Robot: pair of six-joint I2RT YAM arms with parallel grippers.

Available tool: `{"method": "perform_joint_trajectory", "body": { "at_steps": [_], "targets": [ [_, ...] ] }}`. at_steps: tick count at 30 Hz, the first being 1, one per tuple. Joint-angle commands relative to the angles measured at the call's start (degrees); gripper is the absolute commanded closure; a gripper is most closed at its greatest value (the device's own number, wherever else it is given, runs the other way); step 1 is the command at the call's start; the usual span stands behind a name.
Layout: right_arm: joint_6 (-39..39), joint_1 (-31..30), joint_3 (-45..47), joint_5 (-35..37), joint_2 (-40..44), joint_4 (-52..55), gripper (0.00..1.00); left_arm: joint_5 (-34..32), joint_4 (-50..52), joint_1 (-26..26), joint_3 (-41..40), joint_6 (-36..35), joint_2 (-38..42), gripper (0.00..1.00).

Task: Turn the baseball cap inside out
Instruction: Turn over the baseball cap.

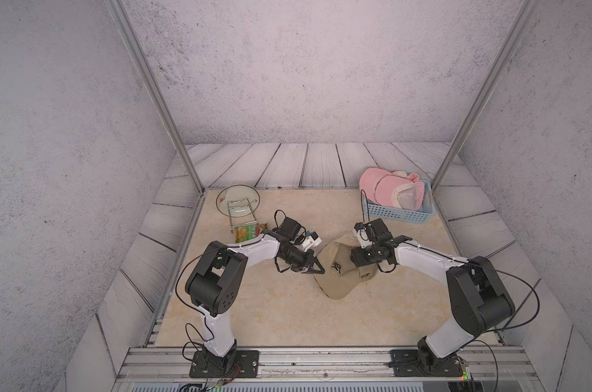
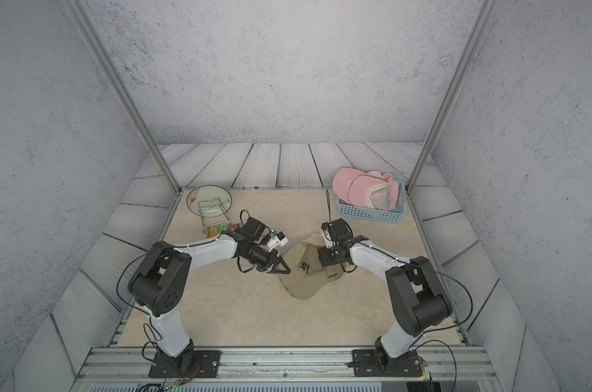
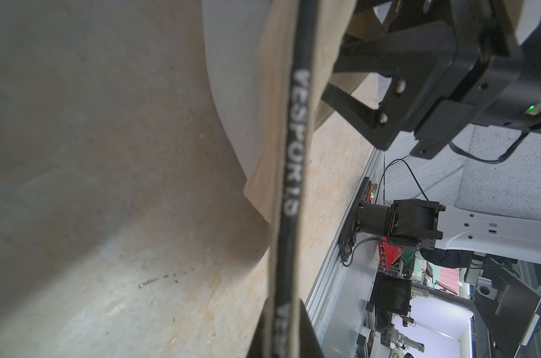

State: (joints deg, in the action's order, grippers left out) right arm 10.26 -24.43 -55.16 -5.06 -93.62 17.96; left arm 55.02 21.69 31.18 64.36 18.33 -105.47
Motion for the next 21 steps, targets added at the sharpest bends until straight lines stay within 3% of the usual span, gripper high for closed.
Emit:
{"method": "perform_joint_trajectory", "body": {
  "at_steps": [1, 12, 15, 19, 21],
  "targets": [
    [1.92, -0.33, -2.22, 4.32, -3.35, -1.60, 0.42, -5.19, 3.00, -0.07, 0.12, -1.36, -2.10, 1.00],
    [2.19, -2.45, -5.18, 4.90, -11.80, -1.63, 0.48, -5.89, 2.49, -0.15, 0.24, -1.15, -2.45, 1.00],
    [1.29, -2.51, -4.28, 1.24, -12.00, -3.00, 0.63, -6.51, 1.49, -0.27, 0.24, -0.48, -2.66, 1.00],
    [-0.59, -2.48, -3.08, -5.48, -10.29, -3.78, 0.96, -8.37, -1.33, -1.78, 0.31, 3.06, -3.51, 1.00],
    [-2.87, -2.43, -2.18, -11.88, -8.16, -4.16, 1.00, -8.48, -2.15, -2.96, 0.69, 5.29, -4.17, 1.00]
  ]
}}
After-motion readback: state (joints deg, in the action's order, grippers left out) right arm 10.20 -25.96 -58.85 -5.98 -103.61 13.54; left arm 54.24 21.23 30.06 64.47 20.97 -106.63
